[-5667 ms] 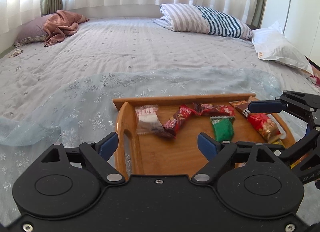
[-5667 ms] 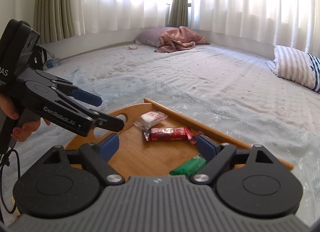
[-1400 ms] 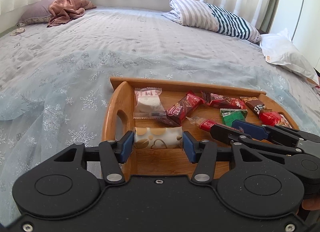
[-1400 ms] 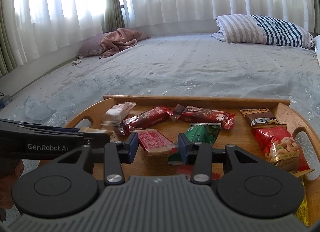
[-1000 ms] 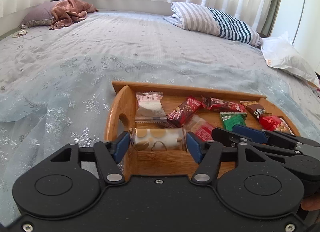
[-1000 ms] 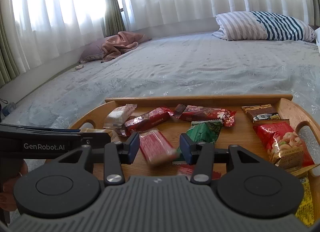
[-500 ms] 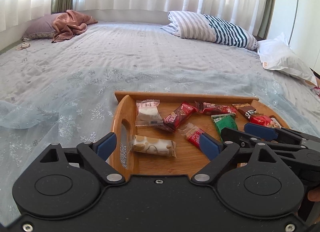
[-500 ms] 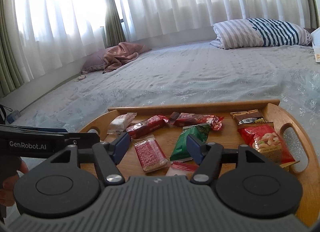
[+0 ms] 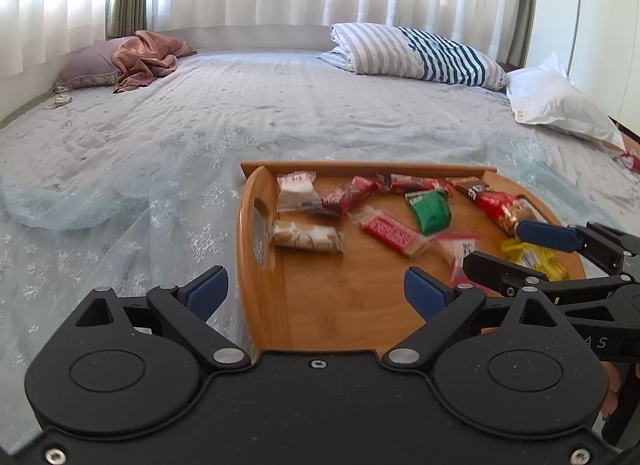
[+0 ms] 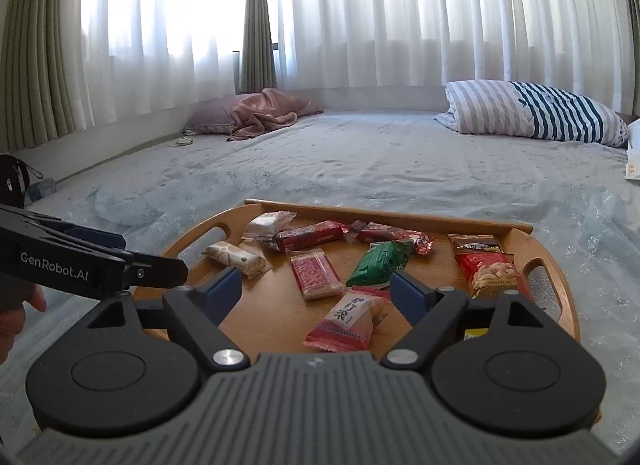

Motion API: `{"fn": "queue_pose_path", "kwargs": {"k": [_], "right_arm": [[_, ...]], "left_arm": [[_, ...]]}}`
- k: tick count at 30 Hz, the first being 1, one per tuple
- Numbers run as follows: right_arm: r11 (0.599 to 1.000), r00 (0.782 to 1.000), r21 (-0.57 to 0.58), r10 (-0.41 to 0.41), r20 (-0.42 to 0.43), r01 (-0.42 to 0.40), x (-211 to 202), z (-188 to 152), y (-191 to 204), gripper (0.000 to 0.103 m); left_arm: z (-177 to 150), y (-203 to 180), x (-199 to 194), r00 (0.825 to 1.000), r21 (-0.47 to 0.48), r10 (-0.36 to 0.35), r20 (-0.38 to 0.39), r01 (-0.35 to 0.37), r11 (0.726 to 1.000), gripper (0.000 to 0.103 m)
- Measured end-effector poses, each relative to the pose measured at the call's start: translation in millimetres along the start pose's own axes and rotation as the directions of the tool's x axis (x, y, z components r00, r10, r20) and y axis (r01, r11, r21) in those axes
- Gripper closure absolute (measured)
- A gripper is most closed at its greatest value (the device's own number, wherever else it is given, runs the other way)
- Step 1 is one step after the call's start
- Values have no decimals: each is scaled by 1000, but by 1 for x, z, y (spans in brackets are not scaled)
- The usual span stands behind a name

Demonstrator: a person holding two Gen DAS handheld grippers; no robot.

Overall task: Organize snacks
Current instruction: 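Lift both open tools away from the tray toward the snacks on the bed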

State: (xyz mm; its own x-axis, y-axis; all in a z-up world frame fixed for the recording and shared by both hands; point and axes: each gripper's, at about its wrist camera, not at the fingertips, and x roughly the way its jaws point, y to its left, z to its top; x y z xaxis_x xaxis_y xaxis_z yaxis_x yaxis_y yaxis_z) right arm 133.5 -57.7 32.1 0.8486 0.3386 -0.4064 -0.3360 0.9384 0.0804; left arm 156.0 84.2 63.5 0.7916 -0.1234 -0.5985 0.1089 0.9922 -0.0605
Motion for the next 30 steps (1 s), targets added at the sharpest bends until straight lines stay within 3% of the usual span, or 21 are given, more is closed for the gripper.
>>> {"fn": "queue_pose_path", "kwargs": {"k": [14, 30], "right_arm": [[998, 1000, -64, -3, 0, 3, -37, -27, 18, 9], [992, 998, -112, 54, -34, -58, -69, -64, 42, 3]], "left_arm": [[-39, 0, -42, 1000, -40, -16, -16, 15, 999, 8], [-80, -2, -72, 998, -56, -18, -65, 15, 998, 8]]}}
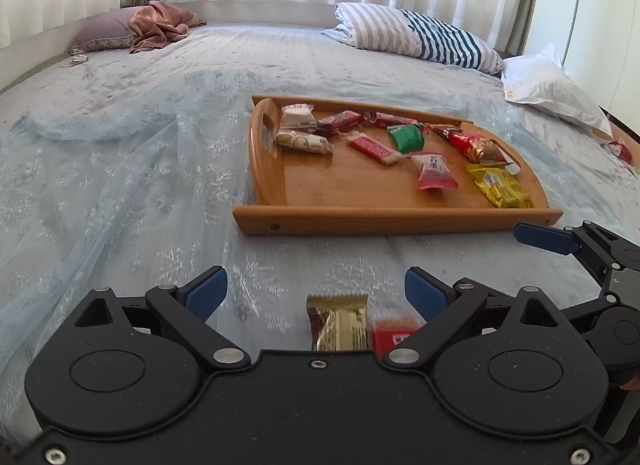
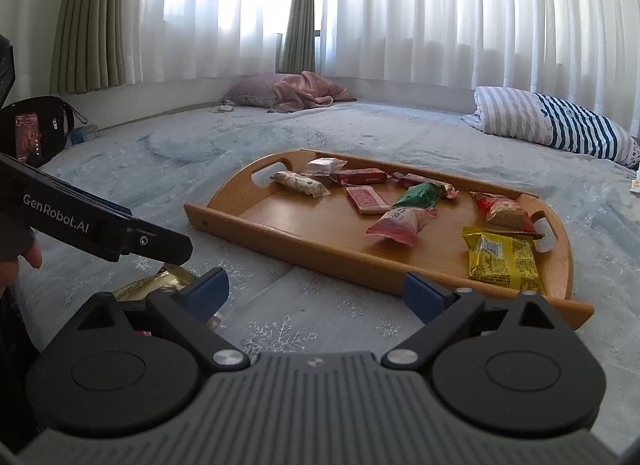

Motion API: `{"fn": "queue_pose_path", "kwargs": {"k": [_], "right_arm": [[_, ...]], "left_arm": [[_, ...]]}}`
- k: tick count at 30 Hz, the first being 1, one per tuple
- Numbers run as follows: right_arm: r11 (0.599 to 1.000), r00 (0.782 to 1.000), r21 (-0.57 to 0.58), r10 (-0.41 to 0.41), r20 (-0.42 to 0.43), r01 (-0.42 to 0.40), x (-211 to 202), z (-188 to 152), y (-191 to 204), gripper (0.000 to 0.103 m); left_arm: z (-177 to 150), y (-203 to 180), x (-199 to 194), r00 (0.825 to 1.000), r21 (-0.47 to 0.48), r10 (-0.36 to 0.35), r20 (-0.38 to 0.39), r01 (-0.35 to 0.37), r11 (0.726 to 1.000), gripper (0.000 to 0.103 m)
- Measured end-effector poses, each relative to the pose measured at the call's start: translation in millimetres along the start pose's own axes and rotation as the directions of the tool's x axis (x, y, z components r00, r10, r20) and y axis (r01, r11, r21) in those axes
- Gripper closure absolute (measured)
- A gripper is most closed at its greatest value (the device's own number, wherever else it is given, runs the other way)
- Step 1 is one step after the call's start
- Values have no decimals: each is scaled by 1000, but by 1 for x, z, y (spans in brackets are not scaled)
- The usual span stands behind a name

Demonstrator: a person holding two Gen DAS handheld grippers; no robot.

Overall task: Organize snacks
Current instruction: 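Lift both open tools away from the tray toward the snacks on the bed, then grasp the red Biscoff packet with the right tool while the left tool grasps the gold biscuit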

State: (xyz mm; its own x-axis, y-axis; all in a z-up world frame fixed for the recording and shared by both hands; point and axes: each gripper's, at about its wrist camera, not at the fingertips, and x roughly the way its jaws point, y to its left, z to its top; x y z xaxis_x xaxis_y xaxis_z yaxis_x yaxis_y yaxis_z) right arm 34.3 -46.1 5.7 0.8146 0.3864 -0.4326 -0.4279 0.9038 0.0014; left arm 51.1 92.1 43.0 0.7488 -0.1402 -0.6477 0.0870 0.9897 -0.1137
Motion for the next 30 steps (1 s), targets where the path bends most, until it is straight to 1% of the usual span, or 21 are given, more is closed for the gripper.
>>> {"fn": "queue_pose_path", "kwargs": {"k": [10, 13, 16, 17, 18, 21, 25, 26, 28, 30], "right_arm": [[997, 999, -61, 49, -25, -50, -12, -19, 25, 0], [995, 997, -69, 68, -29, -70, -15, -22, 28, 0], [994, 996, -77, 80, -31, -82, -17, -24, 32, 0], [993, 996, -78, 84, -32, -86, -18, -25, 34, 0], [993, 996, -79, 88, -34, -91, -18, -25, 35, 0], [991, 995, -88, 97, -36, -100, -18, -27, 40, 0], [989, 994, -101, 101, -35, -104, -18, -28, 46, 0], [989, 994, -103, 104, -35, -107, -19, -28, 47, 0], [988, 993, -105, 112, -37, -116, -19, -28, 49, 0], [986, 991, -104, 126, -37, -129, -19, -28, 50, 1]], "left_arm": [[-22, 3, -12, 999, 1, 19, -40, -19, 1000, 8], [-27, 3, -16, 999, 6, 17, -45, -17, 1000, 13], [-30, 3, -18, 999, 5, -1, -54, 1, 1000, 29], [-30, 3, -19, 998, 3, -8, -58, 8, 1000, 40], [-30, 3, -19, 998, -1, -12, -63, 12, 1000, 49], [-31, 1, -20, 997, -13, -31, -73, 30, 999, 56], [-30, -4, -25, 997, -6, -40, -58, 40, 999, 58], [-30, -5, -26, 998, -1, -44, -55, 44, 999, 60], [-29, -7, -26, 997, 10, -47, -55, 48, 999, 65], [-29, -9, -24, 997, 16, -44, -63, 45, 999, 76]]}}
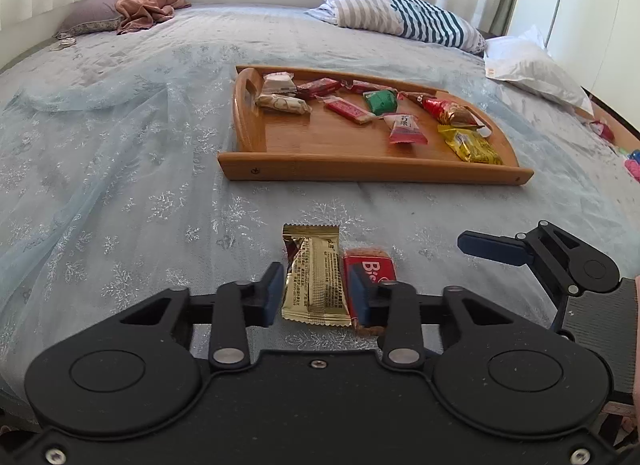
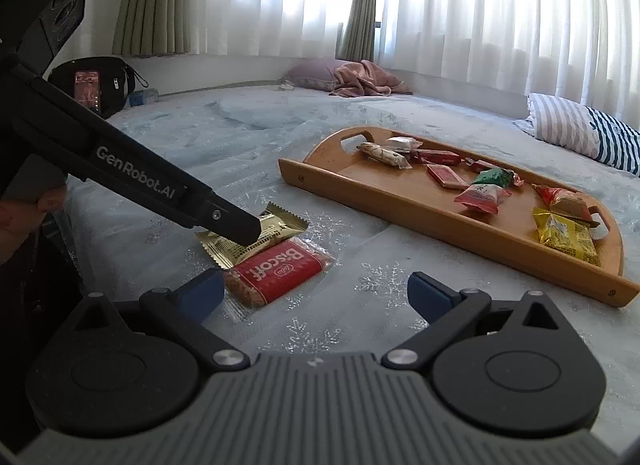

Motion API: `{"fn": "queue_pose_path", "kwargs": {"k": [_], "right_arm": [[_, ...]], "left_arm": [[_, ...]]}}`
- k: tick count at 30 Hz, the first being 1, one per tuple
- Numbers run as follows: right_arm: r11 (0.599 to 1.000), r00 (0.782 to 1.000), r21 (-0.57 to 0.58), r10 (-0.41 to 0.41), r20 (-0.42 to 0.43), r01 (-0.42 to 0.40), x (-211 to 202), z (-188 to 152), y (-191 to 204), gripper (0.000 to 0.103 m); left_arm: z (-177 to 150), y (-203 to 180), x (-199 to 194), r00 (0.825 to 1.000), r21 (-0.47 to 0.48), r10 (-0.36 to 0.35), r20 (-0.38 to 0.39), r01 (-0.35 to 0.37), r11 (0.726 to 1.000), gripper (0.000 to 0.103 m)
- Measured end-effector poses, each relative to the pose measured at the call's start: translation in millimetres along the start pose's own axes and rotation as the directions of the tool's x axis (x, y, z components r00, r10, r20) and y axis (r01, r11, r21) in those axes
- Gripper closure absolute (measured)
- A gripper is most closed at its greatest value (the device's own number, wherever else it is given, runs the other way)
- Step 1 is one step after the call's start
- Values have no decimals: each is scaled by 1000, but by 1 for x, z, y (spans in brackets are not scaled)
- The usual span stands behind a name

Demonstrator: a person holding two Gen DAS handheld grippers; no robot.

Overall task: Organize snacks
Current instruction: 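Grasp the red Biscoff packet with the right tool while the left tool grasps the gold biscuit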

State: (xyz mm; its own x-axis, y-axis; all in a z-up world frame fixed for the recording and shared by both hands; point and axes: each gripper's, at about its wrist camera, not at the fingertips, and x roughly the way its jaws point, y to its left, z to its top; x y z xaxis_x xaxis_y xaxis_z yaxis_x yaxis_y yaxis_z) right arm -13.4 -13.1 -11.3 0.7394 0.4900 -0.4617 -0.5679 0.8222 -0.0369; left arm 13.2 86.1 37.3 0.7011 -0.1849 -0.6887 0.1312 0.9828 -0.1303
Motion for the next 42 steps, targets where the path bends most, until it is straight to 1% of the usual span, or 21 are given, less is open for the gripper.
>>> {"fn": "queue_pose_path", "kwargs": {"k": [3, 10, 14, 20, 22, 24, 27, 32, 34, 38, 42], "right_arm": [[1000, 1000, 1, 17, -1, -17, 0, 0, 3, 4], [999, 999, -3, 43, -15, -43, 3, -1, 8, 16], [999, 999, -3, 41, -10, -41, 4, -1, 11, 19], [999, 1000, 14, 29, -9, -29, 5, 1, 11, 20], [1000, 1000, 16, 18, -9, -18, 6, 1, 11, 20], [1000, 1000, 24, 11, -12, -11, 5, 0, 9, 20], [999, 1000, 53, -3, -15, 4, 5, 1, 3, 20], [996, 999, 84, -36, -16, 37, 3, 0, -2, 20], [994, 999, 94, -48, -18, 49, 2, 0, -4, 20], [989, 993, 90, -115, -12, 115, 0, -2, -3, 20], [978, 983, 103, -183, -21, 184, -1, -1, -6, 20]], "left_arm": [[0, 0, 5, 1000, -1, 14, -9, -14, 1000, 77], [0, 1, 9, 1000, 0, 24, -13, -24, 1000, 77], [0, 0, 13, 999, 9, 48, -12, -48, 999, 76], [2, 0, 17, 999, 6, 50, -13, -50, 999, 75], [2, -1, 18, 999, 11, 50, -13, -50, 999, 74], [2, -2, 19, 999, 11, 47, -14, -47, 999, 70], [1, -3, 22, 999, 10, 47, -20, -47, 999, 68], [2, -4, 26, 999, 7, 48, -20, -48, 999, 68], [3, -3, 26, 999, 1, 50, -16, -50, 999, 71], [2, -1, 25, 999, -5, 52, -12, -52, 999, 71], [3, -1, 23, 997, -1, 74, -2, -74, 997, 71]]}}
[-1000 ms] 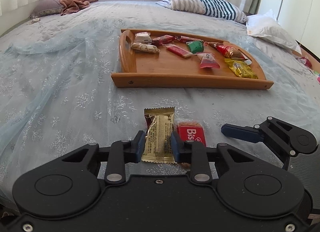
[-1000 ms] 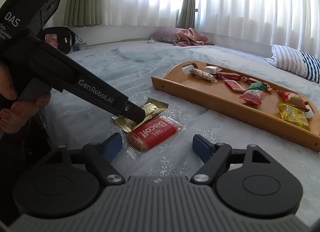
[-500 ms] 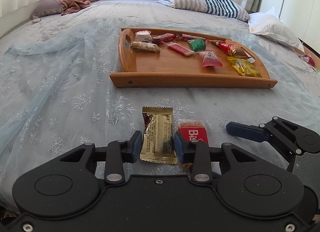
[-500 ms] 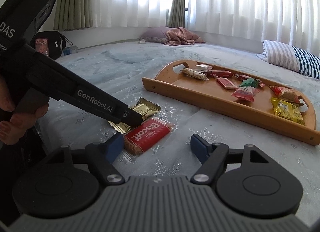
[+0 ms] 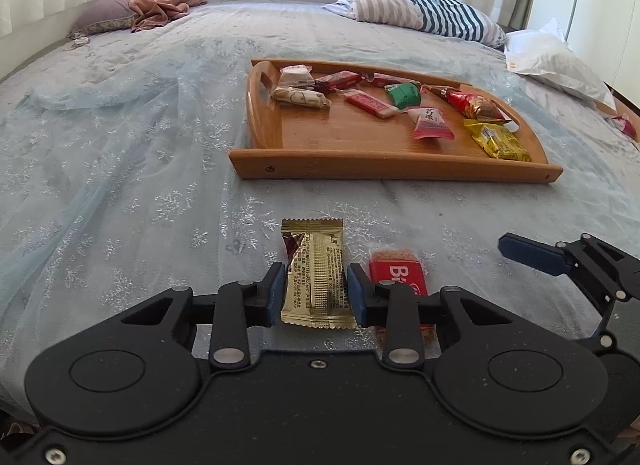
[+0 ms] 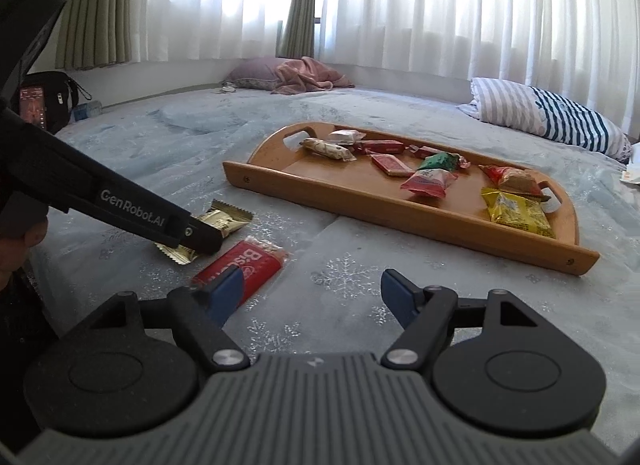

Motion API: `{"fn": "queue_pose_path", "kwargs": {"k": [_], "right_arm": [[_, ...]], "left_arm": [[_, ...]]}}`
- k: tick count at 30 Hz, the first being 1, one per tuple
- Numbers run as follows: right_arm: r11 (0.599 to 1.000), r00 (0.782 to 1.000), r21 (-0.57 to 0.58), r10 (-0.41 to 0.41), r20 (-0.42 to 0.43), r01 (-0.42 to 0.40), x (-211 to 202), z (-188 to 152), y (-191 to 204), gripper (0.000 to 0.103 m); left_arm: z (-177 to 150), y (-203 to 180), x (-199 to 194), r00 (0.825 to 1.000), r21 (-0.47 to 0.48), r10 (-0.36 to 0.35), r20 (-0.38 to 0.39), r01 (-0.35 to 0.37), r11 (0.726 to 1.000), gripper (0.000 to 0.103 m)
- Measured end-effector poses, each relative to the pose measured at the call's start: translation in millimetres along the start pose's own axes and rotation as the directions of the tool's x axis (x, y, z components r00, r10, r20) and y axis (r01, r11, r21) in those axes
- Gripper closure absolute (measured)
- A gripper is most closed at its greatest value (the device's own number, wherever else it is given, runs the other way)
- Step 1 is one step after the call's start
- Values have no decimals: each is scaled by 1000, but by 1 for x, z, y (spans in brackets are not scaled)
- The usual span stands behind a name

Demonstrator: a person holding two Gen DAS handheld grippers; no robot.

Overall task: Organize snacks
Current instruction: 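Grasp the red Biscoff packet with the right tool while the left tool grasps the gold biscuit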

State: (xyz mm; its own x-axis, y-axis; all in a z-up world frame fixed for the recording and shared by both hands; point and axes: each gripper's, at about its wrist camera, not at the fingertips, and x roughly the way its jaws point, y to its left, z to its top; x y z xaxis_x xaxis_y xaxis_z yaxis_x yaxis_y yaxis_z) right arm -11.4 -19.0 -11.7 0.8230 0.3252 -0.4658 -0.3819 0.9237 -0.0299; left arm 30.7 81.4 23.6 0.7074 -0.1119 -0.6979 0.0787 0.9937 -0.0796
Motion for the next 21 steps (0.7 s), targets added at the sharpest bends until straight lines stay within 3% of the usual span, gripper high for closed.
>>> {"fn": "queue_pose_path", "kwargs": {"k": [3, 5, 7, 9, 16, 21], "right_arm": [[999, 1000, 40, 0, -10, 0, -2, -1, -4, 22], [997, 1000, 70, 20, -17, -19, -5, -1, -4, 30], [995, 999, 95, 32, -19, -30, -8, -1, -1, 46], [991, 998, 121, 54, -14, -52, -10, 0, 3, 50], [972, 993, 209, 114, -18, -108, -5, 6, 20, 64], [960, 994, 267, 102, -41, -87, 5, 9, 30, 65]], "left_arm": [[0, 3, -1, 1000, -3, 14, 6, -14, 1000, 71], [-1, 4, -1, 999, 1, 32, 11, -32, 999, 71], [-1, 6, -1, 998, 6, 53, 15, -54, 999, 71], [-1, 10, -1, 998, -2, 62, 15, -62, 998, 71], [0, 20, -5, 999, -28, 46, 11, -45, 999, 71], [-1, 24, -8, 1000, -39, 29, 9, -29, 999, 72]]}}
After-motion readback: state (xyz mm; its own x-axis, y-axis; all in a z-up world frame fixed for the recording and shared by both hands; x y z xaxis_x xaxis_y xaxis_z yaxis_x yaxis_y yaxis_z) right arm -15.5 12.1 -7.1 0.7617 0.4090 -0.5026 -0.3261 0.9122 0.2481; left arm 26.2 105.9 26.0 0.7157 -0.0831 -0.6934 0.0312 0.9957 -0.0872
